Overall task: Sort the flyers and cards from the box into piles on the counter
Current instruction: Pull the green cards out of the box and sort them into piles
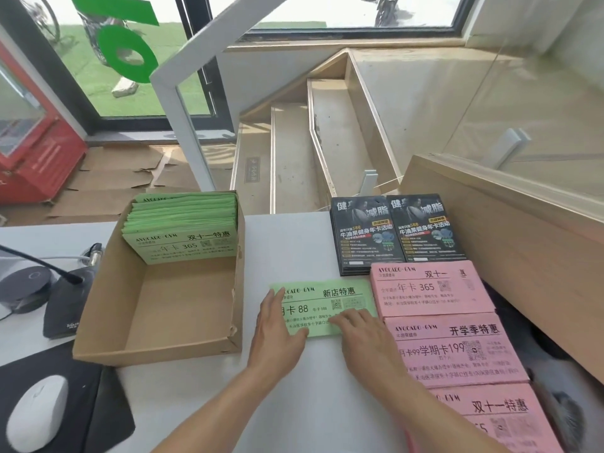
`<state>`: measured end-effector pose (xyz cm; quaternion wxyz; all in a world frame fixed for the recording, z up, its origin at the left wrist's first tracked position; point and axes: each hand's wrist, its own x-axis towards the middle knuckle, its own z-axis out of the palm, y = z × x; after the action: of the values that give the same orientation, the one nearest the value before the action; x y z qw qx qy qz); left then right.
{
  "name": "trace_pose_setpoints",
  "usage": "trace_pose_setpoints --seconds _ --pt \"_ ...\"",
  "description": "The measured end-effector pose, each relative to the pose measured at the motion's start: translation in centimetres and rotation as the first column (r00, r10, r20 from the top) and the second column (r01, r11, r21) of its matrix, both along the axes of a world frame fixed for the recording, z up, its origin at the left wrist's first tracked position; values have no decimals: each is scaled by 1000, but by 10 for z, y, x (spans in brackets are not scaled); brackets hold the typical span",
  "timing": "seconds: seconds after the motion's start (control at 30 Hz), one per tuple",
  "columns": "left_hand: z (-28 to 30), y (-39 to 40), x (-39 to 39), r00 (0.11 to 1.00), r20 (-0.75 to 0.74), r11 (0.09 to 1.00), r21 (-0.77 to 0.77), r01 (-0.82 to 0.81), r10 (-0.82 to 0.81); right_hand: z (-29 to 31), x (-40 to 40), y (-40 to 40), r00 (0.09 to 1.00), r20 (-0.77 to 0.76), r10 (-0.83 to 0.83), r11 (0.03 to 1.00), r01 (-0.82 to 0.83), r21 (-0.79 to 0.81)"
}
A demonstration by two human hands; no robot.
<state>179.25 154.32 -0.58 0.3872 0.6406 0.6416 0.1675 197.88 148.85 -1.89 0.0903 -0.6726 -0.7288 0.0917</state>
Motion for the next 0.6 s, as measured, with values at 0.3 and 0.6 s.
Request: trace_pose_setpoints --seconds 0.3,0.6 --pt "0 19 8 1000 3 999 -41 -10 10 13 -1 24 992 87 -91 993 97 -65" --pt "37 4 5 980 201 989 147 -22 -8 44 -10 35 998 14 -62 978 63 -199"
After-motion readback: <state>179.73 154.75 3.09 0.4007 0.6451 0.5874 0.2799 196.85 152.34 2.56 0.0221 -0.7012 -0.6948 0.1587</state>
